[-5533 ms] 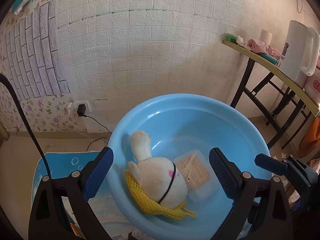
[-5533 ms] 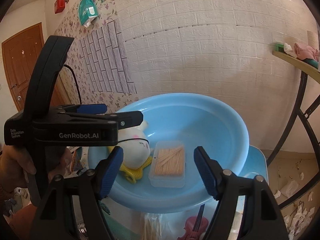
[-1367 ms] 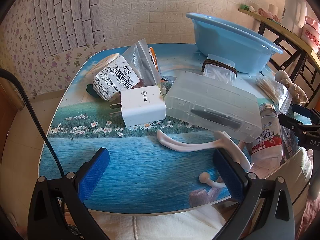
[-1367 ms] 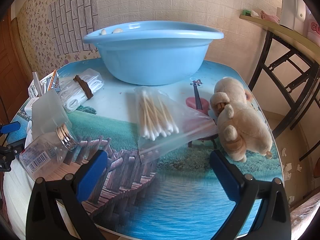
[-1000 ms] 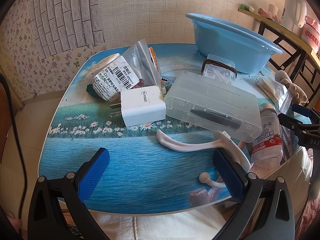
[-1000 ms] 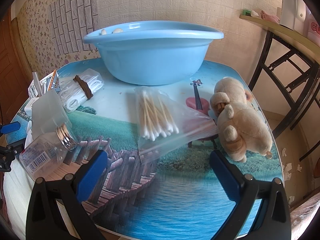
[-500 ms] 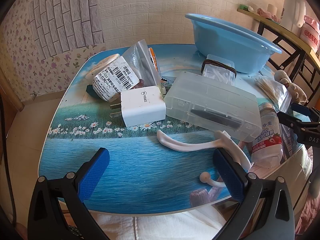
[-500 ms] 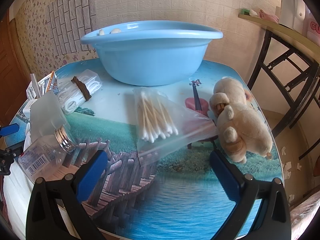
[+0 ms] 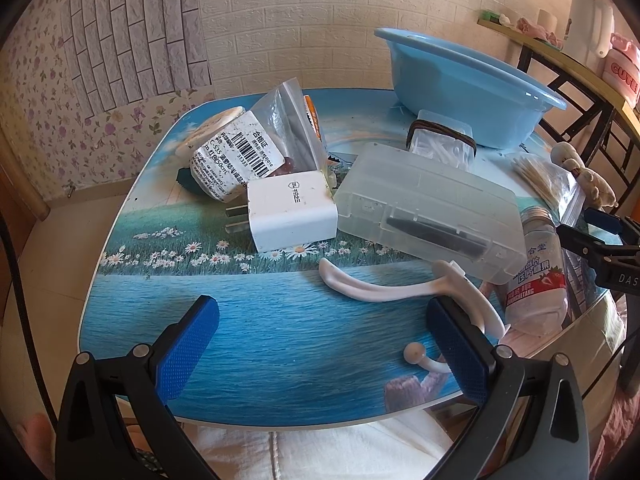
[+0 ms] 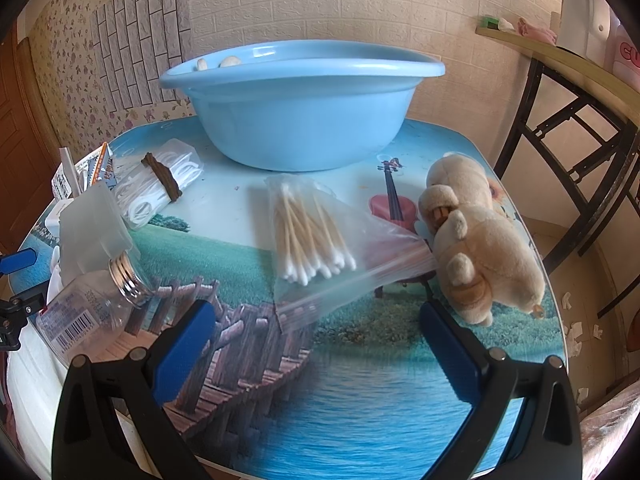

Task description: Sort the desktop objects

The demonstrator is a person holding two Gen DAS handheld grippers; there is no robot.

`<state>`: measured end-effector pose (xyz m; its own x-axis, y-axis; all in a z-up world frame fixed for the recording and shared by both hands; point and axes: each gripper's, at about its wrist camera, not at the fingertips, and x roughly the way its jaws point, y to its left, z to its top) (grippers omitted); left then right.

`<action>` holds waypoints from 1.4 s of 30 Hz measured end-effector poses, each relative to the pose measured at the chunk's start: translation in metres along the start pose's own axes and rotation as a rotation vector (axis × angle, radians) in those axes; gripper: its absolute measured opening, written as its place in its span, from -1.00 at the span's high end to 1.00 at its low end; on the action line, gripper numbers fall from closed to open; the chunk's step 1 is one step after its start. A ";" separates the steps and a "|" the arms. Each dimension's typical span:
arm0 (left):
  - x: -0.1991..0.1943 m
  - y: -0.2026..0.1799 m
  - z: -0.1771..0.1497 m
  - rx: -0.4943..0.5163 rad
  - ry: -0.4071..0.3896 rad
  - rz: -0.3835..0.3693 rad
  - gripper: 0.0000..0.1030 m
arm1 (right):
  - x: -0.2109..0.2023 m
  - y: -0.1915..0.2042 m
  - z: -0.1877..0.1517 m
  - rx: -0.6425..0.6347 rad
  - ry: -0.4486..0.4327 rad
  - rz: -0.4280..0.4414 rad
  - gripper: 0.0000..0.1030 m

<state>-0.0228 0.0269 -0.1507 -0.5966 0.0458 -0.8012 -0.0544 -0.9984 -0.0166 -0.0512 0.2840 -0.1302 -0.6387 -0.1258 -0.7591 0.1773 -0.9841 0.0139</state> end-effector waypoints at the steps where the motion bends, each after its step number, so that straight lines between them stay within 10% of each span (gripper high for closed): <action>1: 0.000 0.000 0.000 0.000 0.000 0.000 -1.00 | 0.000 0.000 0.000 0.000 0.000 0.000 -1.00; 32: -0.023 0.004 -0.003 -0.035 -0.098 -0.006 -1.00 | -0.006 0.017 -0.002 -0.024 -0.021 -0.104 -0.97; 42: -0.030 -0.012 -0.005 0.004 -0.100 -0.097 -1.00 | -0.028 0.031 -0.004 -0.082 -0.110 0.017 -0.86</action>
<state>-0.0006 0.0368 -0.1294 -0.6649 0.1459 -0.7325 -0.1190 -0.9889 -0.0889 -0.0249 0.2574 -0.1114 -0.7123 -0.1597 -0.6835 0.2466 -0.9686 -0.0306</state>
